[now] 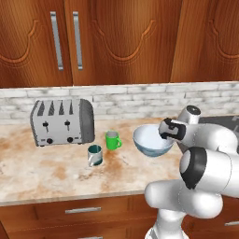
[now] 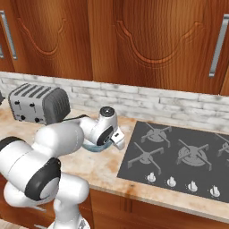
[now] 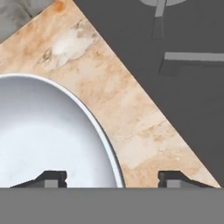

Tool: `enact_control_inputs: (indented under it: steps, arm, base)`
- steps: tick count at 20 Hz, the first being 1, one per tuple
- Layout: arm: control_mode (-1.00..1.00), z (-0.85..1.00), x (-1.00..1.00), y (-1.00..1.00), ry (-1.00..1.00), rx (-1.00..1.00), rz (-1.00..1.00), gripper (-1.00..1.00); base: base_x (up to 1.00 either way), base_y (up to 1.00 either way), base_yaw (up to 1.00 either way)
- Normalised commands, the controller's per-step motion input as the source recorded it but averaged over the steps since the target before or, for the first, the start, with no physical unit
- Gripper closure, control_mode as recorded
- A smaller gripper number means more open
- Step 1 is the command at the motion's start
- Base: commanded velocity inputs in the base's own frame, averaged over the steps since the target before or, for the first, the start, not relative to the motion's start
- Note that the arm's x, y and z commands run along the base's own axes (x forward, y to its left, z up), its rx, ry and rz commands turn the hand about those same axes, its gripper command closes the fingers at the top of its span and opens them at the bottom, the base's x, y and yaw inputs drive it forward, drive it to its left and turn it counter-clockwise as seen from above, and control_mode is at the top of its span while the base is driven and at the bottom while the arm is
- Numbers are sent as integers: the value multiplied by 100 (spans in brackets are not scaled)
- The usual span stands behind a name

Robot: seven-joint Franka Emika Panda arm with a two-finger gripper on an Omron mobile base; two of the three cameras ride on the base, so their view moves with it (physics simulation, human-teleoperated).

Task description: Clear the mugs and bowl far away from the sink.

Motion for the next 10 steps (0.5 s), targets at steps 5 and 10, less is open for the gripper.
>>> enact_control_inputs:
  steps: [5,10]
  arm:
    - [-100,7,-12,0,-15,0,0,-100]
    - [-100,38,-51,0,-24,0,0,-100]
  base:
    - [0,0,0]
    - [0,0,0]
